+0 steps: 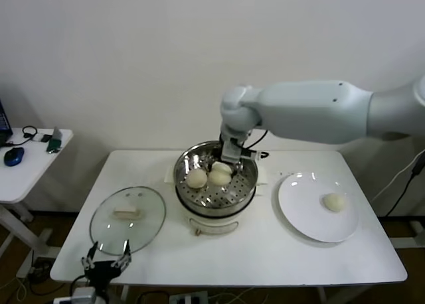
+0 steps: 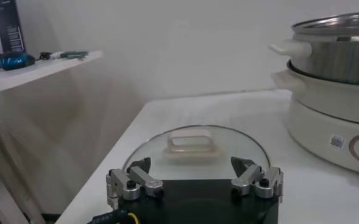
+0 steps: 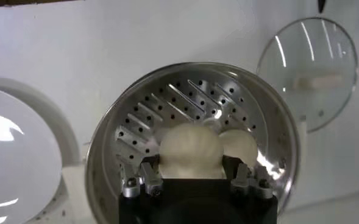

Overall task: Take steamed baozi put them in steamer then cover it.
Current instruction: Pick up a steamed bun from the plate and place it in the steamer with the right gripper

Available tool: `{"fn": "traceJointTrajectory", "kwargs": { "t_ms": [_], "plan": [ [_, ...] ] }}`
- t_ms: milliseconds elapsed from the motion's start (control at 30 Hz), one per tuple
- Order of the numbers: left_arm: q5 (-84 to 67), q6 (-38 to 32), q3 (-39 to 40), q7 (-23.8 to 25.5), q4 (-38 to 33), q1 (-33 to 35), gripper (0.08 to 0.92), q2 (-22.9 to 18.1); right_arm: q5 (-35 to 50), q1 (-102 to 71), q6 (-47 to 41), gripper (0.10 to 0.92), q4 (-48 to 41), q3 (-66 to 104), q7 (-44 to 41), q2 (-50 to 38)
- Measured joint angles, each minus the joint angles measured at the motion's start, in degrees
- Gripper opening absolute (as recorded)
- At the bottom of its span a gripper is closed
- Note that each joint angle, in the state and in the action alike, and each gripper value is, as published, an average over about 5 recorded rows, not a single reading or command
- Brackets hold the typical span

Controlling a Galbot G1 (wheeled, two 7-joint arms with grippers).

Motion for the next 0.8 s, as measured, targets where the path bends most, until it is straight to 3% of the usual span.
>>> {"fn": "traceJointTrajectory", "kwargs": {
  "t_ms": [400, 667, 800],
  "plan": [
    [-0.01, -0.1, 0.0, -0.1, -0.06, 0.34, 0.823, -0.1, -5.66, -6.81, 0.32, 0.69, -2.23, 1.32, 1.9, 2.34],
    [0.01, -0.01, 0.05, -0.07, -0.12, 0.08, 0.823, -0.17, -5.04, -6.2, 2.1, 0.814, -3.47, 1.55, 1.75, 1.95],
    [0.09, 0.04, 0.23, -0.01, -0.07, -0.13, 0.823, -0.19, -1.5, -3.37, 3.17, 0.822, -4.63, 1.24, 0.58, 0.89]
  ]
}}
